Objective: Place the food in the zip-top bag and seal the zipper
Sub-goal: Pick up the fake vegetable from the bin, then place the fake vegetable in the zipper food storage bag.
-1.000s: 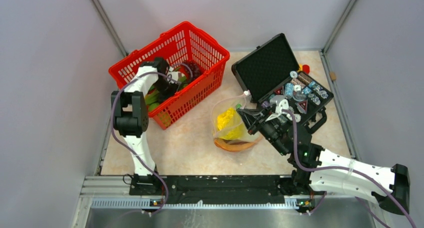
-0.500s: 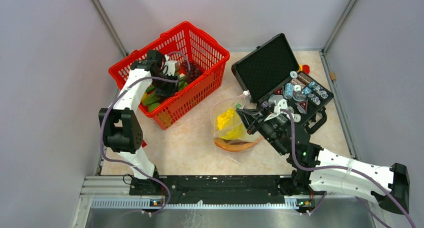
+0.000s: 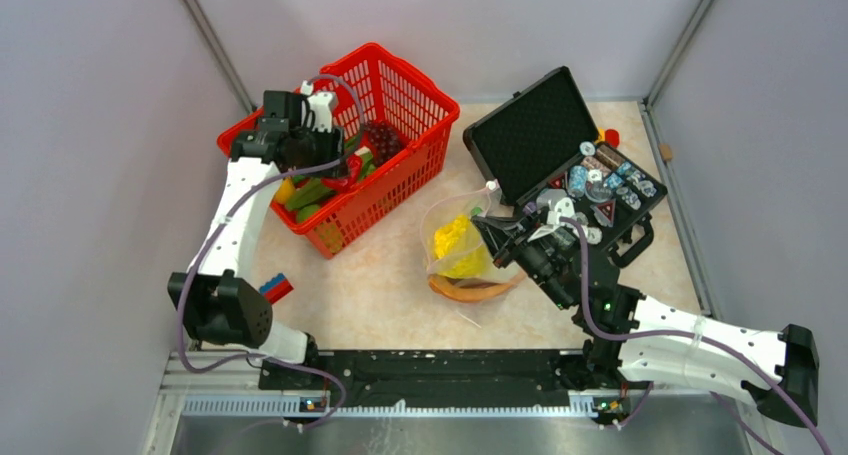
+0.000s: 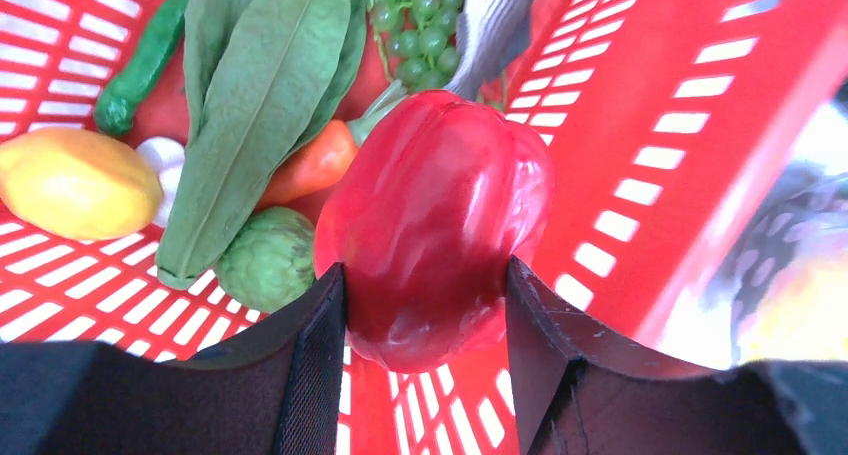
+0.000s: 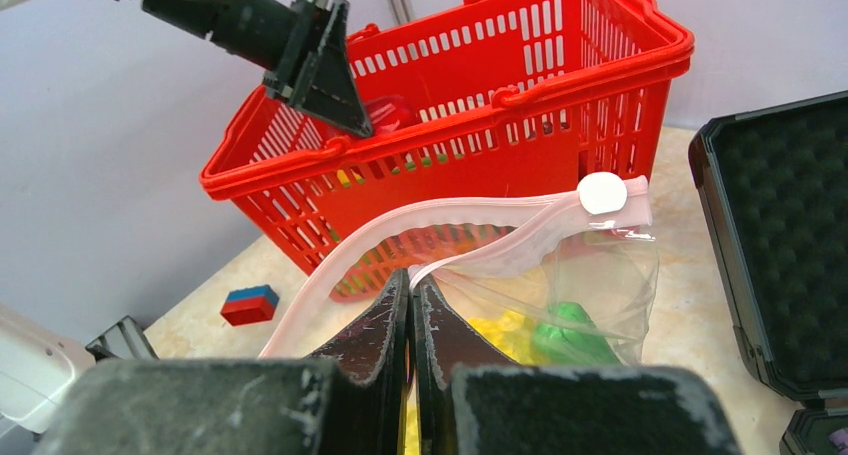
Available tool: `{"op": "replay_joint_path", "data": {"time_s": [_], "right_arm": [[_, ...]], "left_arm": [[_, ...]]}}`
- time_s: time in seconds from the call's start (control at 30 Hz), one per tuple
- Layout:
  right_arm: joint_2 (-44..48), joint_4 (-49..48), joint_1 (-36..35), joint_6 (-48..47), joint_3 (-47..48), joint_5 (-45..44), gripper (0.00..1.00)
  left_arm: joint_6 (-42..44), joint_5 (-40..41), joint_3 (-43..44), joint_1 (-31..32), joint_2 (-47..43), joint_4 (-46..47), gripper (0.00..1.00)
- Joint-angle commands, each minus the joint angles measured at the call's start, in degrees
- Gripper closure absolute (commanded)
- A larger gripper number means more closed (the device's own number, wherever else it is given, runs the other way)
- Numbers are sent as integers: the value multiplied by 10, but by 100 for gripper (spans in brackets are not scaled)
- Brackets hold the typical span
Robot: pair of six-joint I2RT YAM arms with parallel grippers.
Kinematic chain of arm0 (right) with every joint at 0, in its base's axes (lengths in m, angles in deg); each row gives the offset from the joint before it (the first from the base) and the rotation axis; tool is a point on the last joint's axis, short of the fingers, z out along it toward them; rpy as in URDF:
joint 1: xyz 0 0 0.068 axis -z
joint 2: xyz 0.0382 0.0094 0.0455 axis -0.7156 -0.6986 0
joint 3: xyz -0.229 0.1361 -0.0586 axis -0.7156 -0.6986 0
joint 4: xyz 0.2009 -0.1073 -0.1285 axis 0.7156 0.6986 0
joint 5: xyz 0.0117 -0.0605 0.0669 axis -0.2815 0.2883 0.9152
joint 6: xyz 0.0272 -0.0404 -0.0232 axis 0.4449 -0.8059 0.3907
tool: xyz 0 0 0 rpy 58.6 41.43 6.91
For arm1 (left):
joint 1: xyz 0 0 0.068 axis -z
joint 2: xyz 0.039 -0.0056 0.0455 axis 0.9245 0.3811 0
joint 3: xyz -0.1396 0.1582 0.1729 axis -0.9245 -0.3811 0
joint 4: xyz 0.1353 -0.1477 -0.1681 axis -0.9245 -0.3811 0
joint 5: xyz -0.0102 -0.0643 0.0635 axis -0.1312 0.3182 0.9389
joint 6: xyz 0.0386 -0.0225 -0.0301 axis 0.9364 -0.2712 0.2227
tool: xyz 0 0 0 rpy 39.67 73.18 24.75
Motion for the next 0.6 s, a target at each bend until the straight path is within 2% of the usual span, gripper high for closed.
{"op": "replay_joint_path", "data": {"time_s": [0.0, 0.37, 0.43, 0.57], "right_arm": [[2, -42, -3, 7, 25, -9, 100], [2, -33, -3, 5, 29, -4, 100], [1, -39, -4, 6, 27, -4, 100], [1, -47, -3, 9, 26, -5, 100]], "left_arm": [[-17, -50, -7, 1, -48, 47, 81], [-52, -113, -32, 1, -144, 118, 80], [-62, -143, -42, 1, -165, 144, 80], [-71, -255, -67, 1, -198, 184, 78]]}}
